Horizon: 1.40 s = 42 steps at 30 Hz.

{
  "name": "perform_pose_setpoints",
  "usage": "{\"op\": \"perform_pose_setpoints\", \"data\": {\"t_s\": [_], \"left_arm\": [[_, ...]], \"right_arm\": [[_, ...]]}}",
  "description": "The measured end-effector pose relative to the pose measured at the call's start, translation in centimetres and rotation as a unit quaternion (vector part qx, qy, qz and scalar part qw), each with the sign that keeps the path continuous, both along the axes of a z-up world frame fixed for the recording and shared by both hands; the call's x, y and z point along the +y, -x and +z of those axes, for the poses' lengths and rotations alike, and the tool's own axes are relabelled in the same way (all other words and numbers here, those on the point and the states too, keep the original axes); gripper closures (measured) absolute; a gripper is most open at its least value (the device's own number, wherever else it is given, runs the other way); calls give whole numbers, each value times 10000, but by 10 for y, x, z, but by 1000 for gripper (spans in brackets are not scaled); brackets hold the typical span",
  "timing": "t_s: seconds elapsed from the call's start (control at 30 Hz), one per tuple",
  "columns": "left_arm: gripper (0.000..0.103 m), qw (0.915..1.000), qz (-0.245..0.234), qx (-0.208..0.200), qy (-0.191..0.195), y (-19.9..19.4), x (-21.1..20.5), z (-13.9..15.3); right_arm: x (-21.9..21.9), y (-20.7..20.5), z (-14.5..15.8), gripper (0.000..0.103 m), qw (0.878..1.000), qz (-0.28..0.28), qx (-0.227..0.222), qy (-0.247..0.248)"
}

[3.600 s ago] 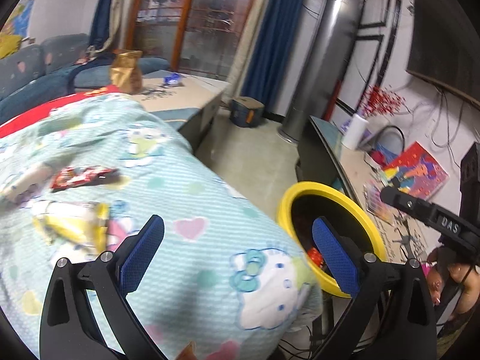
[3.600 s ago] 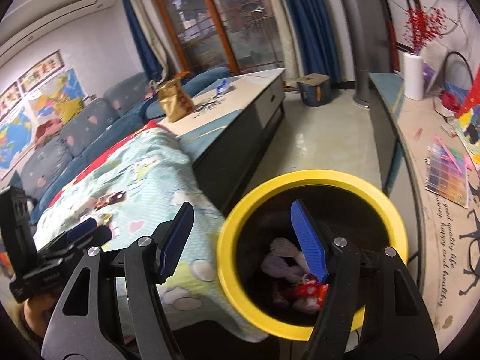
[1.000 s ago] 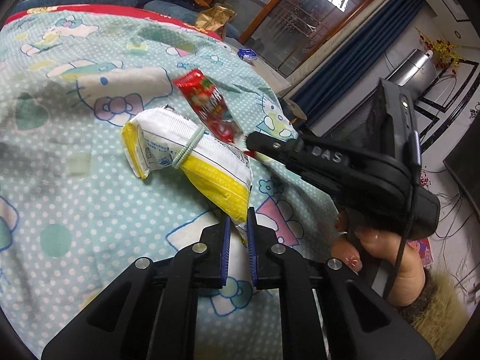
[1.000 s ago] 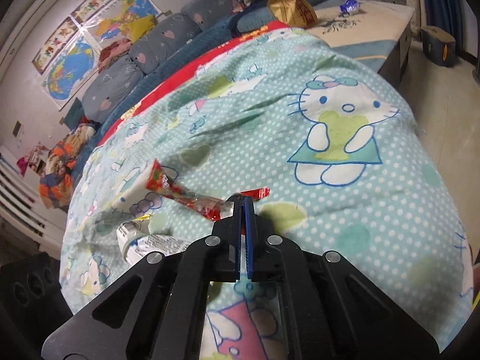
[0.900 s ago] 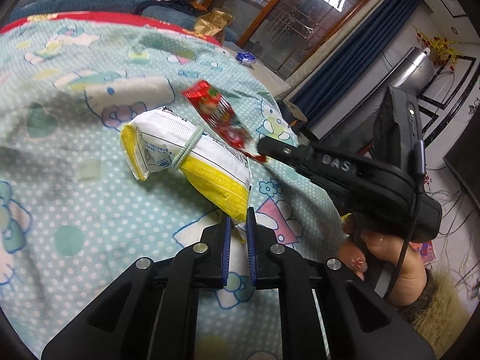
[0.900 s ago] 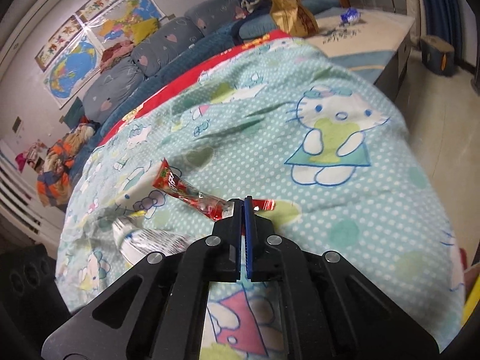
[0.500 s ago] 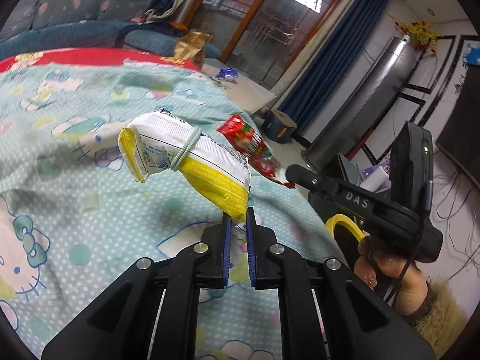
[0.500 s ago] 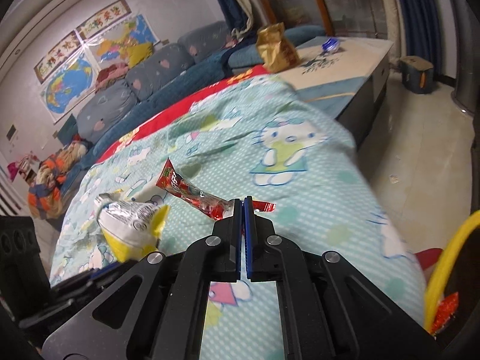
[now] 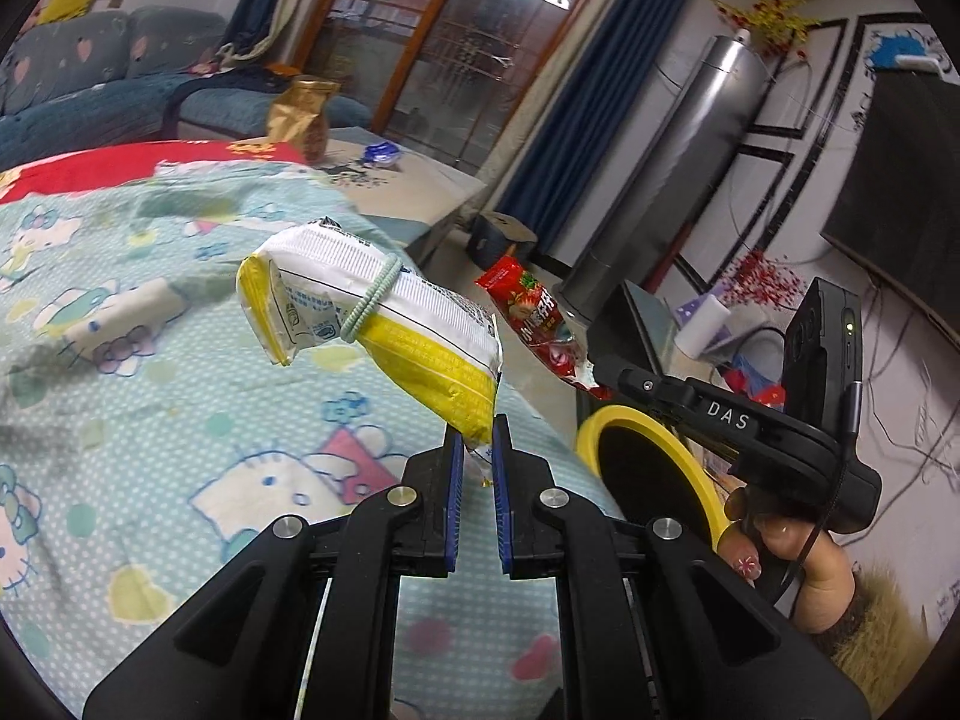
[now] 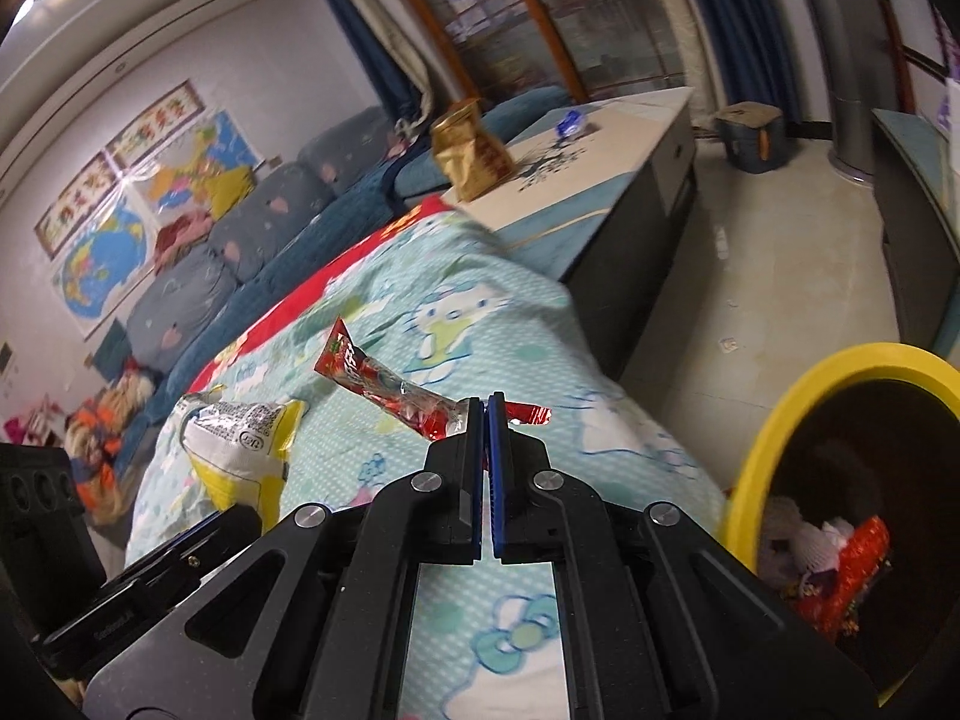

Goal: Collect trash
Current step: 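Carry the yellow bag and red wrapper over the yellow bin with both grippers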

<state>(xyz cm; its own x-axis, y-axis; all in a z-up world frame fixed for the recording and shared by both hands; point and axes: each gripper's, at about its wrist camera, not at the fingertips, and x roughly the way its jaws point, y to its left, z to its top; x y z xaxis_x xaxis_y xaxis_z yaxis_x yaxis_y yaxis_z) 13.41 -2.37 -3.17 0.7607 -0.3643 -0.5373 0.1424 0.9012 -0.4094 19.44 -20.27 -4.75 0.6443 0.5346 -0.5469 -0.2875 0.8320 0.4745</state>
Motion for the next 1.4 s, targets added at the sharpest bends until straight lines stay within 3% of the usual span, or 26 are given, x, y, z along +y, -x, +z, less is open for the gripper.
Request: {"op": "perform_pose_setpoints", "data": {"t_s": [0.73,1.4], "left_arm": [[94,9959,-882,-105,-184,2,-71,3],[94,9839,-1710,-97,-503,4,-134,-2]], "right_arm": [[-85,36,-2,103,9945,-1044,-73,67],[-147,63,-8,103,9825,-1848,56,243]]}}
